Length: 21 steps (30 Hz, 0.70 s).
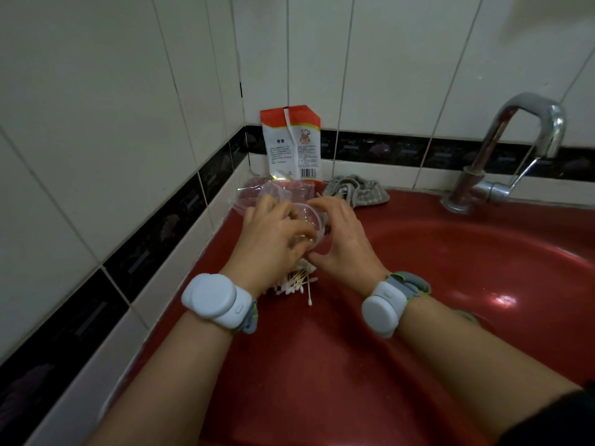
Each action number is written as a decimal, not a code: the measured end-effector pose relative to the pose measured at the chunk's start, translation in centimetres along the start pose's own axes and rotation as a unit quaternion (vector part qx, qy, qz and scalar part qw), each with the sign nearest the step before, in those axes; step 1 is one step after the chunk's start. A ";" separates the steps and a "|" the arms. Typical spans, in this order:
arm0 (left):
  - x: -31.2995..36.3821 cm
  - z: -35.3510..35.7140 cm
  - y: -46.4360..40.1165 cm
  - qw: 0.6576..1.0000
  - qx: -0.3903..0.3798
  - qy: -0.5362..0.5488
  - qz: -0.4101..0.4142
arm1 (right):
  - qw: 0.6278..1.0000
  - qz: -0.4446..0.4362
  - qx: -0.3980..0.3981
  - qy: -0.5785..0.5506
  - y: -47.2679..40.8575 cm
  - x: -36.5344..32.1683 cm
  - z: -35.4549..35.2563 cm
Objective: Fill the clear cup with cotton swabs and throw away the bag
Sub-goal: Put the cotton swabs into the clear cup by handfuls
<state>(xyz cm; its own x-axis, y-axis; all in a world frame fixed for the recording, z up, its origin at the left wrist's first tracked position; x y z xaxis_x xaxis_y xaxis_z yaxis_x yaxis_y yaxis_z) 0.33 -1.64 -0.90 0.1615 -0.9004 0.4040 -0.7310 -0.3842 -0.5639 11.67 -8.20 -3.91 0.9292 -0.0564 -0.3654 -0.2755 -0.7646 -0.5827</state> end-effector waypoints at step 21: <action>-1.9 2.3 0.7 0.950 0.145 0.163 -0.225 | 0.999 -0.035 0.018 0.028 -0.2 -0.8 -0.1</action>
<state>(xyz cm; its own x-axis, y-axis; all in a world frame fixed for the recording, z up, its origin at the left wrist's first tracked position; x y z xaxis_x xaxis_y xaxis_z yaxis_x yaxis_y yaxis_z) 1.03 -0.69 -3.73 0.1648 -0.5387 0.8262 -0.4152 -0.7977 -0.4373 11.04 -8.08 -3.41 0.9588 -0.0405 -0.2813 -0.2166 -0.7447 -0.6312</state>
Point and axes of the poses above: each hand's wrist, its own y-axis away from the middle knuckle, its own z-axis out of the palm, x = y × z, the point moved 4 cm from there along -y, towards the middle knuckle, and after that the axes turned 13 degrees about y, right-handed, at the moved point
